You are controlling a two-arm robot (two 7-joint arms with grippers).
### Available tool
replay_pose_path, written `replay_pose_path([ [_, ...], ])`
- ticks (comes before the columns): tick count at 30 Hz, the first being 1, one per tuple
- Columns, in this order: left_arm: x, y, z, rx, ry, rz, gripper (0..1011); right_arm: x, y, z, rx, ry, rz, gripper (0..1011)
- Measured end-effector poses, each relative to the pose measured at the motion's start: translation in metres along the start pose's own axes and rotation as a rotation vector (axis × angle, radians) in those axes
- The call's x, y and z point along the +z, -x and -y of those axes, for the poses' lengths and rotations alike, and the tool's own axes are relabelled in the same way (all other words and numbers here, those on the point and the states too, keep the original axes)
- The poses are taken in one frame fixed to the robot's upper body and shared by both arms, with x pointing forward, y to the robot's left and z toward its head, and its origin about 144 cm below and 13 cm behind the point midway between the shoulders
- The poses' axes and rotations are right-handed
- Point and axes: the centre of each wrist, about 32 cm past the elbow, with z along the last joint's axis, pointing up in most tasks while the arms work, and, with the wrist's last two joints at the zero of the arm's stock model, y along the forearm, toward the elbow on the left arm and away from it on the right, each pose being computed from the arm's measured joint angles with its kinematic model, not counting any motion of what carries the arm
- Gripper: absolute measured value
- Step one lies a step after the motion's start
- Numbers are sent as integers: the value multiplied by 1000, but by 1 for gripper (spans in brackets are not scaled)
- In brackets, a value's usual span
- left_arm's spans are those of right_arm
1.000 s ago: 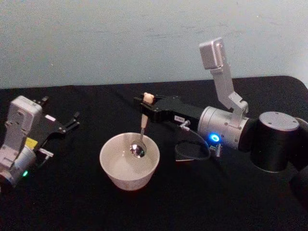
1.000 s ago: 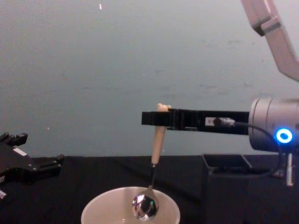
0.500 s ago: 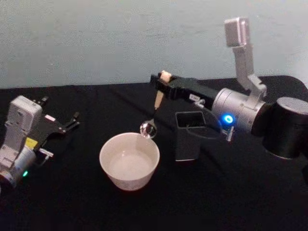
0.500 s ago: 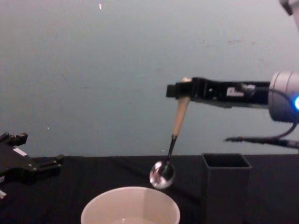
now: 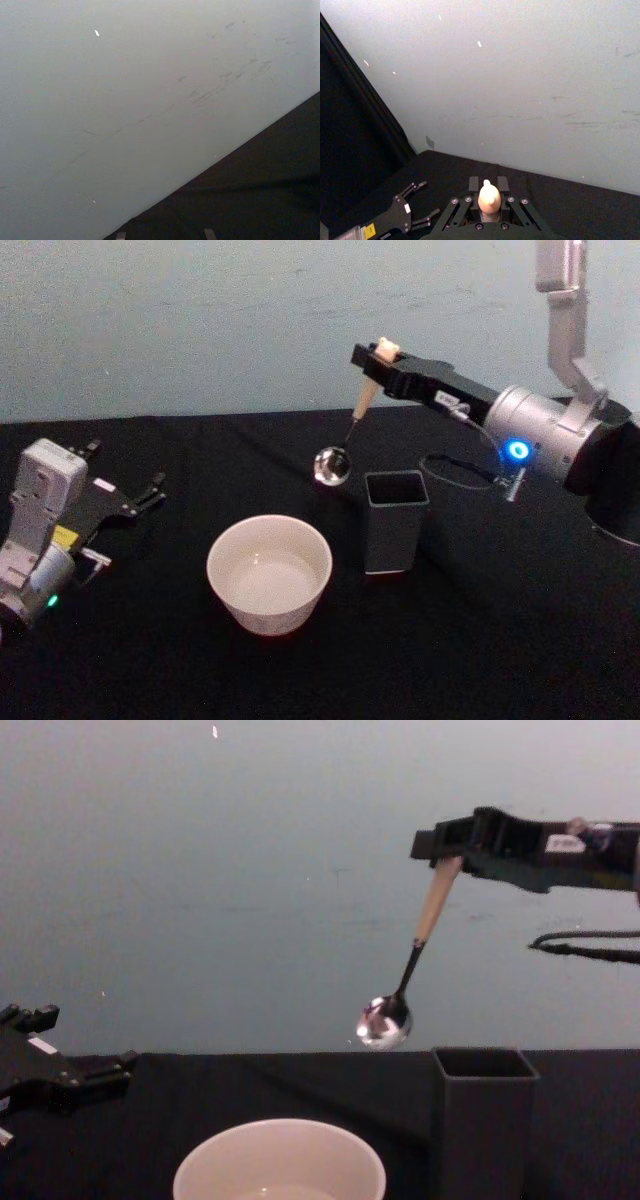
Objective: Pick up the stirring spoon with one hand, stir inside the cup, then place it back in its original position.
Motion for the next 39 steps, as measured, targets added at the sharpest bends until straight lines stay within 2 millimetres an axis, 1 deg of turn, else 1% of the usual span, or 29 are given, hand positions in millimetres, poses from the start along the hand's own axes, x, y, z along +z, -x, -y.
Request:
replay_pose_path([
  [11,0,0,0,0,0,0,1001,8,-14,26,21,-34,-6,223],
  [17,0,0,0,0,0,0,1001,9,-23,42,24,-46,-10,223],
  [25,0,0,0,0,0,0,1001,7,-32,58,-4,-40,-3,223],
  [32,0,0,0,0,0,0,1001,3,-34,60,-9,-28,10,223],
  [39,0,0,0,0,0,0,1001,-6,-35,56,-14,-4,36,223],
])
